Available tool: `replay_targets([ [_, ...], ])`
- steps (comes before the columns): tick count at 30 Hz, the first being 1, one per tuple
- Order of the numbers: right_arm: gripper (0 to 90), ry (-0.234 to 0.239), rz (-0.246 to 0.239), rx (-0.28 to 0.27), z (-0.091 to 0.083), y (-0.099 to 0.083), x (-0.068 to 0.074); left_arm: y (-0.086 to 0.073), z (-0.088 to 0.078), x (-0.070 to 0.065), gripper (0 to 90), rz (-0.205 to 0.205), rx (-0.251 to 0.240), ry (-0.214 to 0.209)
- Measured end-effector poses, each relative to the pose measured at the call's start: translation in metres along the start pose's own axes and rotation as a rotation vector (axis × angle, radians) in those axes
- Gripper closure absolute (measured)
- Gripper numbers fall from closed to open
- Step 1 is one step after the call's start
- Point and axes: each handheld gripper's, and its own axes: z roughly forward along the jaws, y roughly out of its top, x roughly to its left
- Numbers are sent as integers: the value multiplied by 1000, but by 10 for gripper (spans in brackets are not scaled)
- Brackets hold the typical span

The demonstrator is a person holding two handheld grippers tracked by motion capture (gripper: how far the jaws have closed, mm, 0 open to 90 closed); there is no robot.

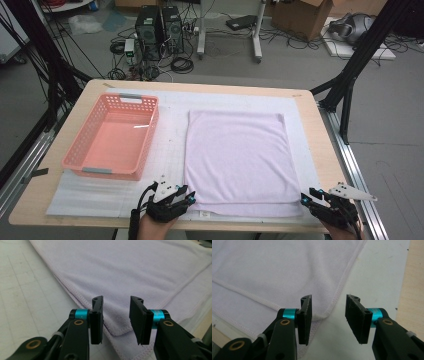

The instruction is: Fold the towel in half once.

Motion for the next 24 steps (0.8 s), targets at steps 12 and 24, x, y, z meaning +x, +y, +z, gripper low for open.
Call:
replay_targets([
  [12, 602, 8, -5, 20, 6, -1, 1, -2, 5, -3, 880, 27, 6, 28],
  [24, 894, 38, -37, 47, 16, -2, 4, -1, 2, -1, 888, 7, -18, 8],
])
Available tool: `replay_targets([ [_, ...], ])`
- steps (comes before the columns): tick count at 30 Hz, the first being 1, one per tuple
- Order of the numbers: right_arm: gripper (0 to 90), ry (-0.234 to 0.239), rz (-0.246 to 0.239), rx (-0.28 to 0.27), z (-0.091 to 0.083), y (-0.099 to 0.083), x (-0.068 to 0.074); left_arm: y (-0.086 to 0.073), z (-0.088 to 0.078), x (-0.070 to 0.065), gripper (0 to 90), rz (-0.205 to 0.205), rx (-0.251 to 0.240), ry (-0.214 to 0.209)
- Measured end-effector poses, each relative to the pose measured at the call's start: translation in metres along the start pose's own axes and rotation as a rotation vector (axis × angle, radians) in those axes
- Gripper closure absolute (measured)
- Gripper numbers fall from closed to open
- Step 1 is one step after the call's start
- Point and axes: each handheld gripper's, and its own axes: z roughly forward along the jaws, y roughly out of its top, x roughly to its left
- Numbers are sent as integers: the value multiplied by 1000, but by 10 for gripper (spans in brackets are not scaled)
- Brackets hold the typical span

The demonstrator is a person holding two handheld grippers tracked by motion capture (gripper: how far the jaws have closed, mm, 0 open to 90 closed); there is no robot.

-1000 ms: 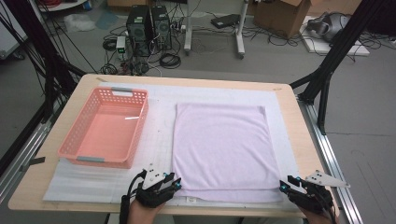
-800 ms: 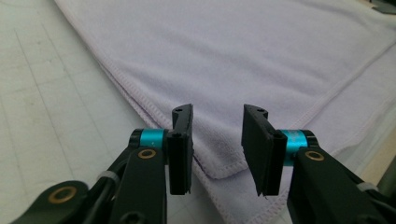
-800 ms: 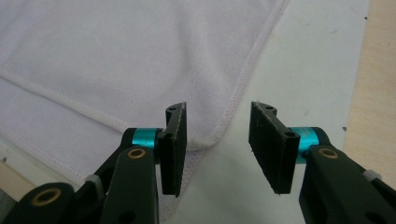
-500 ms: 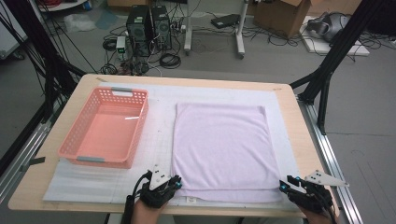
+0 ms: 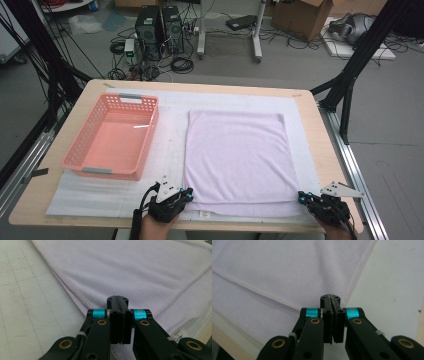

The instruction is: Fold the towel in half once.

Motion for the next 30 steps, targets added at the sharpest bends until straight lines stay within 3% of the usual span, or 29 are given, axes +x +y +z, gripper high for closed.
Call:
replay_targets([
  [8, 898, 15, 4, -63, -13, 2, 1, 5, -12, 2, 889, -37, -77, -23],
  [13, 891, 29, 18, -59, -18, 1, 1, 6, -18, 5, 889, -55, -96, -39],
  [15, 628, 43, 45, -29, -13, 0, 0, 6, -18, 5, 889, -49, -90, -40],
  [16, 578, 34, 64, -17, -9, -1, -1, 5, -17, 4, 889, -51, -90, -40],
  [18, 591, 7, 49, 7, -3, 0, 1, 5, -17, 4, 889, -50, -87, -39],
  [20, 710, -14, -2, 42, 4, 3, 5, 5, -17, 3, 889, -45, -83, -37],
  [22, 808, -18, -16, 44, 4, 5, 7, 5, -17, 3, 889, -48, -86, -36],
  [24, 822, -39, -44, 43, 3, 6, 10, 5, -18, 4, 889, -45, -84, -35],
  [30, 808, -53, -67, 2, -6, 5, 13, 5, -20, 4, 889, -55, -88, -44],
])
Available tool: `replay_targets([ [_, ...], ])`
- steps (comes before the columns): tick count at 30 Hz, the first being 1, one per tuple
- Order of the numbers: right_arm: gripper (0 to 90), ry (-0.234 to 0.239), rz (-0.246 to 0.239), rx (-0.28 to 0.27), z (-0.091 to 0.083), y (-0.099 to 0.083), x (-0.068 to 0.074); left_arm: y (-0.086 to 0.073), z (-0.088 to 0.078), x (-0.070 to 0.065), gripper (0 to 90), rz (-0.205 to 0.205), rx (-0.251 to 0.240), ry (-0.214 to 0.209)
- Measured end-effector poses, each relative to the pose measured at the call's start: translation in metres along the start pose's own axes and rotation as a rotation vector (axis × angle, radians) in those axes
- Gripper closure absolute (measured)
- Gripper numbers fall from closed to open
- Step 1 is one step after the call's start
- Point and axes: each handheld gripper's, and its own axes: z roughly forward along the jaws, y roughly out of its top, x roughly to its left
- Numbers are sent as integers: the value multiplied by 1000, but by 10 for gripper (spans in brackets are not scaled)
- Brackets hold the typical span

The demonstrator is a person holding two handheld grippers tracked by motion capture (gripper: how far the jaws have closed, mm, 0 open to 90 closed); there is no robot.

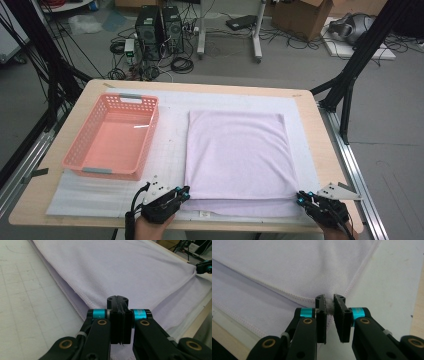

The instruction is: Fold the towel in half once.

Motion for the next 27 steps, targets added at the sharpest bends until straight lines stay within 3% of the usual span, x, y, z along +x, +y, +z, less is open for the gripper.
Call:
replay_targets([
  [5, 821, -1, -28, -28, -2, 1, 1, 0, 0, 1, 889, -6, -2, -7],
  [9, 844, 30, -24, -28, -5, -1, 1, 0, -3, 1, 890, -14, 0, -10],
  [14, 845, 58, -17, -21, -14, -8, -1, -6, -12, -1, 890, -29, 4, -22],
  [22, 845, 87, -51, -36, -29, -17, 10, -12, -30, -5, 891, -34, -11, -22],
  [27, 846, 71, -57, -28, -36, -24, 11, -18, -39, -4, 900, -43, -4, -9],
])
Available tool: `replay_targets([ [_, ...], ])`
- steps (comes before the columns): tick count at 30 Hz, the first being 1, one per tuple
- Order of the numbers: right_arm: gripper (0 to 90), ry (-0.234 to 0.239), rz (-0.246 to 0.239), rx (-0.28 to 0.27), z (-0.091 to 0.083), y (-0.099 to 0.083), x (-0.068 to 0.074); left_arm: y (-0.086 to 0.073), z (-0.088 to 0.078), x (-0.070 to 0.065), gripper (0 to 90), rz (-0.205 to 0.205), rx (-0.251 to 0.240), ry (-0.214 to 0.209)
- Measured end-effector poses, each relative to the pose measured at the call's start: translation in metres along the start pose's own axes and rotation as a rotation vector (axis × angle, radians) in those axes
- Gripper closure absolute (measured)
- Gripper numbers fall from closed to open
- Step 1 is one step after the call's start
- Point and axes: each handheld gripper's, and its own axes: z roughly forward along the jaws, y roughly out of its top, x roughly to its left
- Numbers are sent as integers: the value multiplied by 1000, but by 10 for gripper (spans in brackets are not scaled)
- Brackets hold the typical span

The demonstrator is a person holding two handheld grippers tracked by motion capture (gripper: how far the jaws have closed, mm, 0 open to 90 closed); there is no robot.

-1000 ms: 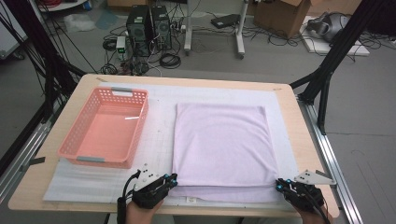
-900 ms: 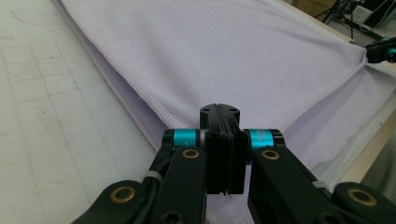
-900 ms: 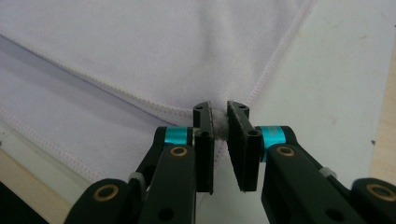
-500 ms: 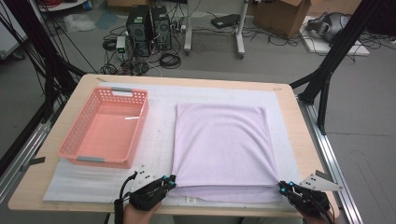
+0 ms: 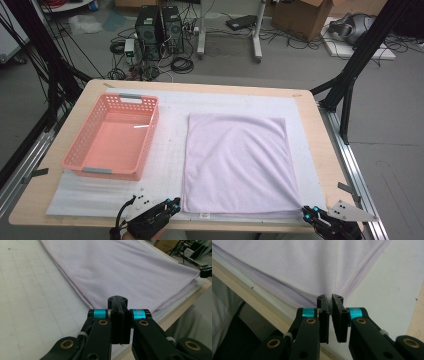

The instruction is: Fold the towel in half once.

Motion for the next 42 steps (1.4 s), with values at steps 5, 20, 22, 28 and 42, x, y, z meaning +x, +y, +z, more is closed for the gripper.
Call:
replay_targets([
  [5, 845, 22, -10, 13, 3, -1, 2, -1, 5, 0, 896, 4, 14, -6],
  [20, 840, 13, 5, 32, 7, -2, 1, 0, 49, -6, 802, 92, 130, 68],
  [22, 840, 14, 10, 32, 8, -3, 1, 1, 48, -6, 879, 91, 130, 81],
  [28, 841, 29, 13, 19, 6, -2, 1, 5, 37, -7, 888, 75, 91, 84],
  [42, 735, 66, 13, 54, 2, -10, 4, 0, 24, -7, 820, 66, 86, 74],
])
